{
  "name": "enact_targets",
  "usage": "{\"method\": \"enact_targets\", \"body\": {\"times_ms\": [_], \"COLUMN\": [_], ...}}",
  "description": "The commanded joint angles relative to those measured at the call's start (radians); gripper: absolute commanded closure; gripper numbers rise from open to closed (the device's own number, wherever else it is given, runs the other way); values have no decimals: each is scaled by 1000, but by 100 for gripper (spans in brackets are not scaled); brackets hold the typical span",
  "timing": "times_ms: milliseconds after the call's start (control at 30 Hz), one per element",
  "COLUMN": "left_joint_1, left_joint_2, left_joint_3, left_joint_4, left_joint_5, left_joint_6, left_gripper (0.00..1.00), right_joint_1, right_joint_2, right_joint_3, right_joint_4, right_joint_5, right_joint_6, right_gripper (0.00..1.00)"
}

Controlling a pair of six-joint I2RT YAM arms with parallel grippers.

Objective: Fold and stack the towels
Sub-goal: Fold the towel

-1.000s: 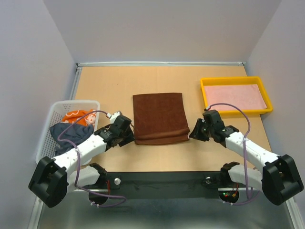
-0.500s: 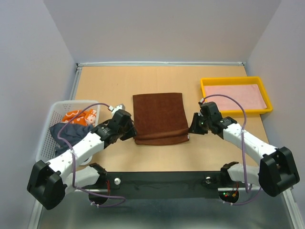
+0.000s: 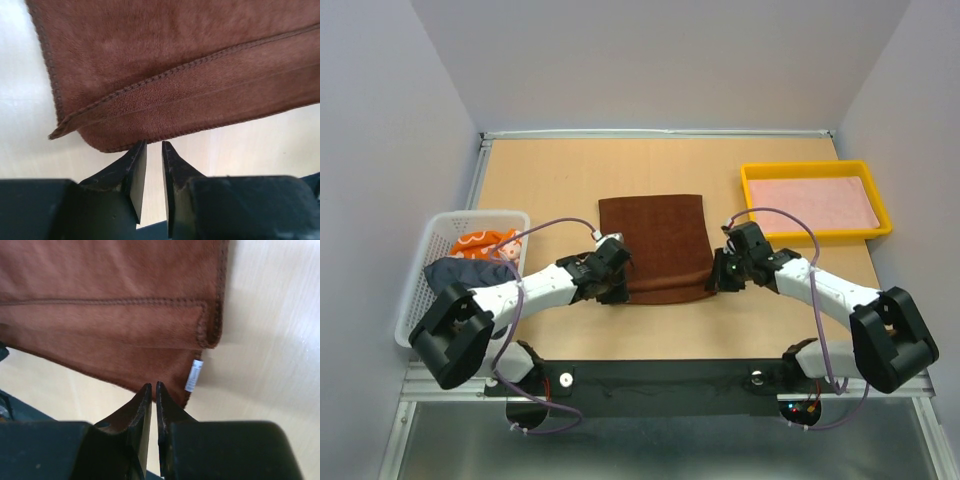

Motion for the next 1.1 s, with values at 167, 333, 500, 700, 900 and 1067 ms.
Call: {"method": "enact_targets", "body": {"times_ms": [167,333,500,700,900,1067], "left_joint_1": [-10,-10,-10,-7,37,70], "left_joint_2": [27,24,-70,-204,-177,-141], "left_joint_3": [-65,-102,-93,-4,56,71], "left_joint_4": [46,34,3,-49,-85,-65], "left_joint_5": [-9,-7,-18,-64,-177,-216], "left_joint_6": [-6,-5,-12,-8,69,92], "left_gripper": [73,74,65,45,26,25], "right_joint_1": [8,6,6,6,6,5], "right_joint_2": [6,-37,-152,-173,-23,110], "right_joint_3": [-140,-177,-134,38,188,263], "right_joint_4": [44,42,12,-39,-38,-33], "right_joint_5": [26,63,55,31,83,109], "right_joint_6": [42,43,0,-138,-285,-339], "right_gripper": [87,87,85,66,46,46]}}
